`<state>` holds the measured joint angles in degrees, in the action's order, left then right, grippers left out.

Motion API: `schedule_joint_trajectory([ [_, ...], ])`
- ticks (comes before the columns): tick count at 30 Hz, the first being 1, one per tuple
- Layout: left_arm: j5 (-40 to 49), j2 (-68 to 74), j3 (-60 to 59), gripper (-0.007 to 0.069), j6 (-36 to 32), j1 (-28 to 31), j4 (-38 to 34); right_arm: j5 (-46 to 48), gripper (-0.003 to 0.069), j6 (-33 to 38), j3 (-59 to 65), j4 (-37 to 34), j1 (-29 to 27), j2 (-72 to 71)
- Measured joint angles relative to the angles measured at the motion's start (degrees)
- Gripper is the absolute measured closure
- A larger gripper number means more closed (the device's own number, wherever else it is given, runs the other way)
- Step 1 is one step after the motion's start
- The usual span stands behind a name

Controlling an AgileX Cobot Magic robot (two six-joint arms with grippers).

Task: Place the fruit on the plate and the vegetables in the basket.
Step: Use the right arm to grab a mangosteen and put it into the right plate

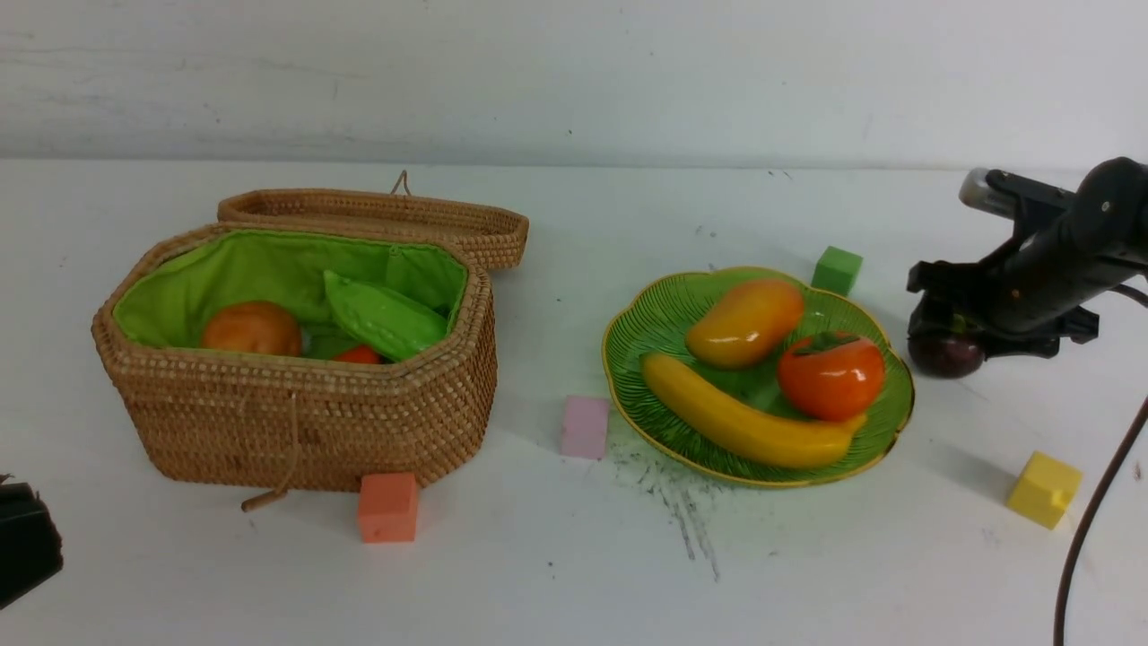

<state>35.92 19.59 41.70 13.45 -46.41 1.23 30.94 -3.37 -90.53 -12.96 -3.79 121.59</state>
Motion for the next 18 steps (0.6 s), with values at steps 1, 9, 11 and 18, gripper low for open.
schedule_joint_trajectory([
  [1, 0.0, 0.0, 0.0, 0.0591, 0.0, 0.0, 0.0, 0.0, 0.0102, 0.0, 0.0, 0.0, 0.0, 0.0],
  [9, 0.0, 0.0, 0.0, 0.0591, 0.0, 0.0, -0.06, 4.93, 0.0102, 1.12, 0.25, 2.61, 0.0, -4.75],
  [11, 0.0, 0.0, 0.0, 0.0591, 0.0, 0.0, -0.06, 5.97, 0.0102, 1.33, 0.25, 2.84, 0.18, -7.05],
  [18, 0.0, 0.0, 0.0, 0.0591, 0.05, 0.0, 3.79, 14.3, 0.0102, 6.84, 0.25, -3.42, 5.68, -17.3],
])
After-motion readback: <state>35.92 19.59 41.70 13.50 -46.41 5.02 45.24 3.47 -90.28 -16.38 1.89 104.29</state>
